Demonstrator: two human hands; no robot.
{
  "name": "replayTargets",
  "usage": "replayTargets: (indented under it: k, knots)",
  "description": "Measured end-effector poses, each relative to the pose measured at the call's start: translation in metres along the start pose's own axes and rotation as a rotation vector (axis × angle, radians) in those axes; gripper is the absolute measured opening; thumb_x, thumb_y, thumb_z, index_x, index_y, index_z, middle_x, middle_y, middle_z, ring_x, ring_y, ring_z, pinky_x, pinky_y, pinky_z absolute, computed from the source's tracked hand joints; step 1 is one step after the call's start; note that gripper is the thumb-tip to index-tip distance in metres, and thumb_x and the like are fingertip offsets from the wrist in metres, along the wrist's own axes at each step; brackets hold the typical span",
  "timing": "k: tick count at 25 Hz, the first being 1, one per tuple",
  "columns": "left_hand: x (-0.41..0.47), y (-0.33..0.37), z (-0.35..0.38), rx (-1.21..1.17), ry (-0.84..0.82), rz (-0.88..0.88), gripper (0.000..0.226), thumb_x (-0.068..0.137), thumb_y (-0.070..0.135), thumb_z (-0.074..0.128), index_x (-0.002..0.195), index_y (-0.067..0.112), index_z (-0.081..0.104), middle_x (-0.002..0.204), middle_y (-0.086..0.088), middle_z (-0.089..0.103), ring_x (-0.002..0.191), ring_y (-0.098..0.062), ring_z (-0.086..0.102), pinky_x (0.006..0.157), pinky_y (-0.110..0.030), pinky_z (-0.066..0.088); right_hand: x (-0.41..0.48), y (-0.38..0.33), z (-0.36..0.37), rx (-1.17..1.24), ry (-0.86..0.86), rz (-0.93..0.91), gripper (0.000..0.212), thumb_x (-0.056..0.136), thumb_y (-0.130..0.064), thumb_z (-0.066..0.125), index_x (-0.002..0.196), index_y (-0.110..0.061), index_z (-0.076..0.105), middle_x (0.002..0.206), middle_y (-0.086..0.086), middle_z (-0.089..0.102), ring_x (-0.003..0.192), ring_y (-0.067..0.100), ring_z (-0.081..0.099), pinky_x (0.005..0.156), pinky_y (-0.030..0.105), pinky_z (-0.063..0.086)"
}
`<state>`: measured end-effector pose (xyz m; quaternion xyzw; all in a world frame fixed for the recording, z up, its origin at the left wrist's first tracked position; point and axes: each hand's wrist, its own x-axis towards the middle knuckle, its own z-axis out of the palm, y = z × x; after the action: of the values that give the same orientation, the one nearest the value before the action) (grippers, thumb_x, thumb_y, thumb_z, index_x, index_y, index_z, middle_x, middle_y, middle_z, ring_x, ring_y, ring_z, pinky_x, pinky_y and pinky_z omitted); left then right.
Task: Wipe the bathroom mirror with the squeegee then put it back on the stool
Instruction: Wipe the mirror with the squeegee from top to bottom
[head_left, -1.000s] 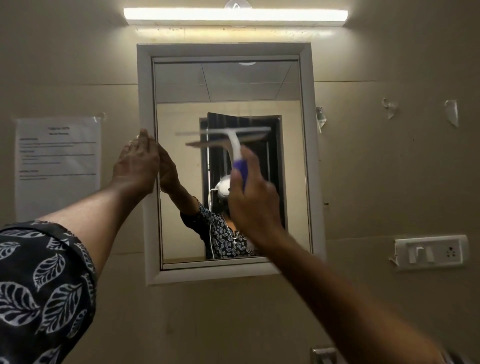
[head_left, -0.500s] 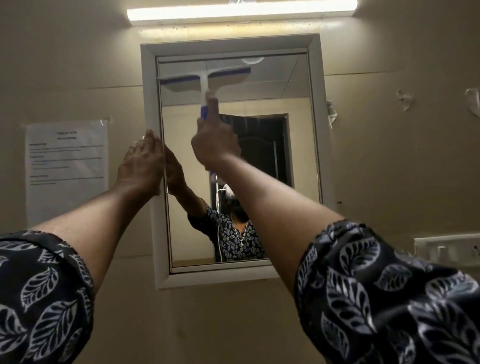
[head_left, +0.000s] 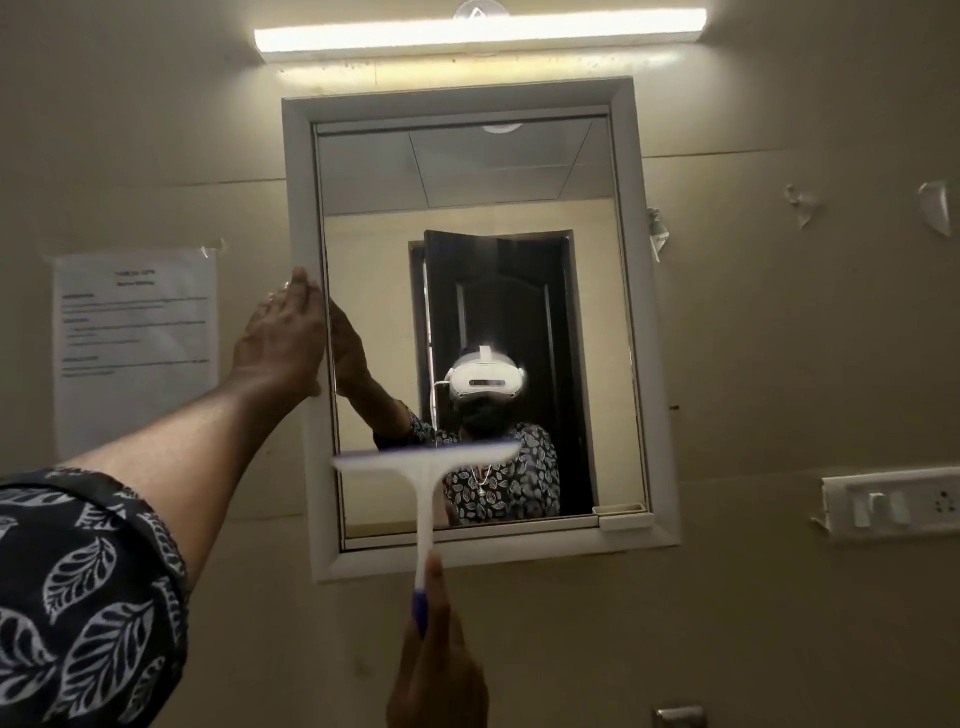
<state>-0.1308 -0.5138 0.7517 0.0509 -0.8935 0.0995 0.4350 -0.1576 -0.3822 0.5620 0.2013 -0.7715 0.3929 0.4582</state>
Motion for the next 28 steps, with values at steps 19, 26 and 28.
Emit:
replayTargets:
  k: [19, 26, 28]
  knots:
    - [0.004, 0.002, 0.004, 0.040, -0.003, -0.021, 0.109, 0.073, 0.002, 0.076, 0.151, 0.003, 0.000, 0.159, -0.017, -0.006, 0.148, -0.033, 0.004, 0.120, -0.038, 0.010, 0.171, -0.077, -0.135, 0.214, 0.203, -0.182, 0.043, 0.099, -0.021, 0.032, 0.141, -0.016, 0.025, 0.071, 0.002, 0.053, 0.053, 0.012, 0.052, 0.047, 0.027, 0.045]
    - [0.004, 0.002, 0.002, 0.037, -0.013, -0.013, 0.115, 0.068, 0.005, 0.080, 0.151, 0.001, 0.001, 0.159, -0.018, -0.004, 0.147, -0.034, 0.007, 0.120, -0.039, 0.012, 0.191, -0.076, -0.121, 0.042, 0.086, -0.065, 0.050, 0.098, -0.023, 0.034, 0.140, -0.032, 0.010, 0.087, 0.010, 0.056, 0.065, 0.020, 0.058, 0.057, 0.035, 0.052]
    - [0.004, 0.002, 0.003, 0.030, -0.010, -0.016, 0.114, 0.068, 0.004, 0.080, 0.151, 0.001, 0.002, 0.159, -0.018, -0.004, 0.147, -0.034, 0.007, 0.120, -0.039, 0.012, 0.163, -0.062, -0.105, 0.025, 0.083, -0.090, 0.054, 0.098, -0.025, 0.034, 0.139, -0.040, 0.003, 0.088, 0.014, 0.059, 0.071, 0.025, 0.062, 0.063, 0.042, 0.055]
